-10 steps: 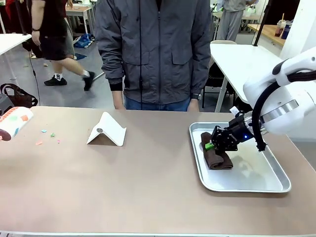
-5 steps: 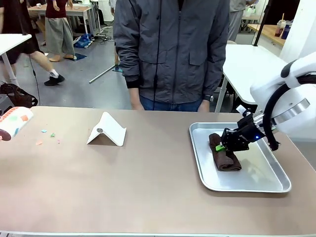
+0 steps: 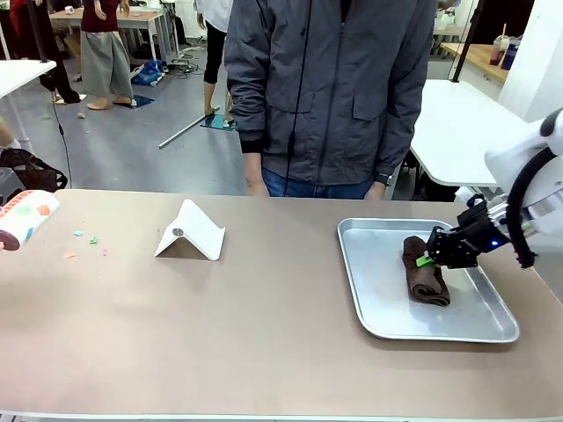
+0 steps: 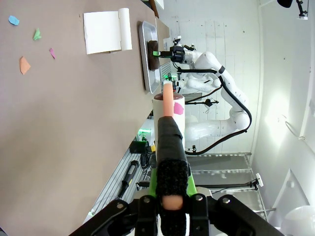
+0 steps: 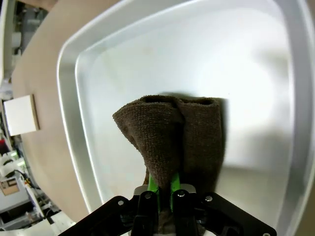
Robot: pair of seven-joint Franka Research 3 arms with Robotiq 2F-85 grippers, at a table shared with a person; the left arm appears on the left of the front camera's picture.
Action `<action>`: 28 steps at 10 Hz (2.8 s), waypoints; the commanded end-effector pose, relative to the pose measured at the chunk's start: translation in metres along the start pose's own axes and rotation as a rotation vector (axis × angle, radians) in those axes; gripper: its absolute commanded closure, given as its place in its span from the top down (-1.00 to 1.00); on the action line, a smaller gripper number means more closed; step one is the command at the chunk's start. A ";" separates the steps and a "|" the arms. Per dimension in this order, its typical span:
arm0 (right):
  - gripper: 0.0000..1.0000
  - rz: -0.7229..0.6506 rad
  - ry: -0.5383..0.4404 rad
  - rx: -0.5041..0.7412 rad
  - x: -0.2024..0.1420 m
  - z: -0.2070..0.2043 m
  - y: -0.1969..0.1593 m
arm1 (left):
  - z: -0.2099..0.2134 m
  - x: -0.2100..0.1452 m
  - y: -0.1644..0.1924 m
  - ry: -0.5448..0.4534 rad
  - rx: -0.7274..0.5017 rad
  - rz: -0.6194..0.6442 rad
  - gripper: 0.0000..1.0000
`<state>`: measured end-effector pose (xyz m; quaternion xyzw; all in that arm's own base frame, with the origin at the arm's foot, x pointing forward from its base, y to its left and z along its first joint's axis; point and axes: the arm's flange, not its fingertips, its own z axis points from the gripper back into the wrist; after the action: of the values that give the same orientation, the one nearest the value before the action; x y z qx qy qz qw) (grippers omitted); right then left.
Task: Clean the surface of the table.
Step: If a person points to the right, clean the right side of the table with your right hand, and if they point to the left, clean the left side with your left hand, then clean the area not pointed to by the person.
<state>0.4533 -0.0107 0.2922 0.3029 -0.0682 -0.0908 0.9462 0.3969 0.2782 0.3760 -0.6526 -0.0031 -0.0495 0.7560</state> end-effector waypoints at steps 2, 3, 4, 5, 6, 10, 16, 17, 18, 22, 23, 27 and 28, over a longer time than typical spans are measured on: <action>-1.00 -0.015 -0.023 0.070 -0.005 0.027 -0.017 | -0.002 -0.002 -0.005 0.004 -0.004 -0.015 -1.00; -1.00 -0.028 -0.026 0.120 -0.005 0.033 -0.019 | -0.002 -0.002 -0.005 0.004 -0.004 -0.015 -1.00; -1.00 -0.058 -0.017 0.230 -0.003 0.040 -0.021 | -0.002 -0.002 -0.005 0.004 -0.004 -0.015 -1.00; -1.00 -0.073 0.008 0.320 -0.003 0.045 -0.023 | -0.002 -0.002 -0.005 0.004 -0.004 -0.015 -1.00; -1.00 -0.079 0.038 0.423 -0.005 0.051 -0.023 | -0.002 -0.002 -0.005 0.004 -0.004 -0.015 -1.00; -1.00 -0.161 0.163 0.828 0.003 0.069 -0.036 | -0.002 -0.002 -0.005 0.004 -0.004 -0.015 -1.00; -1.00 -0.207 0.206 0.925 -0.004 0.074 -0.045 | -0.002 -0.002 -0.005 0.004 -0.004 -0.015 -1.00; -1.00 -0.207 0.206 0.925 -0.004 0.074 -0.045 | -0.002 -0.002 -0.005 0.004 -0.004 -0.015 -1.00; -1.00 -0.207 0.206 0.925 -0.004 0.074 -0.045 | -0.002 -0.002 -0.005 0.004 -0.004 -0.015 -1.00; -1.00 -0.207 0.206 0.925 -0.004 0.074 -0.045 | -0.002 -0.002 -0.005 0.004 -0.004 -0.015 -1.00; -1.00 -0.207 0.206 0.925 -0.004 0.074 -0.045 | -0.002 -0.002 -0.005 0.004 -0.004 -0.015 -1.00; -1.00 -0.207 0.206 0.925 -0.004 0.074 -0.045 | -0.002 -0.002 -0.005 0.004 -0.004 -0.015 -1.00; -1.00 -0.207 0.206 0.925 -0.004 0.074 -0.045 | -0.002 -0.002 -0.005 0.004 -0.004 -0.015 -1.00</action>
<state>0.4310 -0.0894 0.3232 0.7030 0.0235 -0.1167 0.7011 0.3970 0.2782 0.3762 -0.6525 -0.0032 -0.0497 0.7562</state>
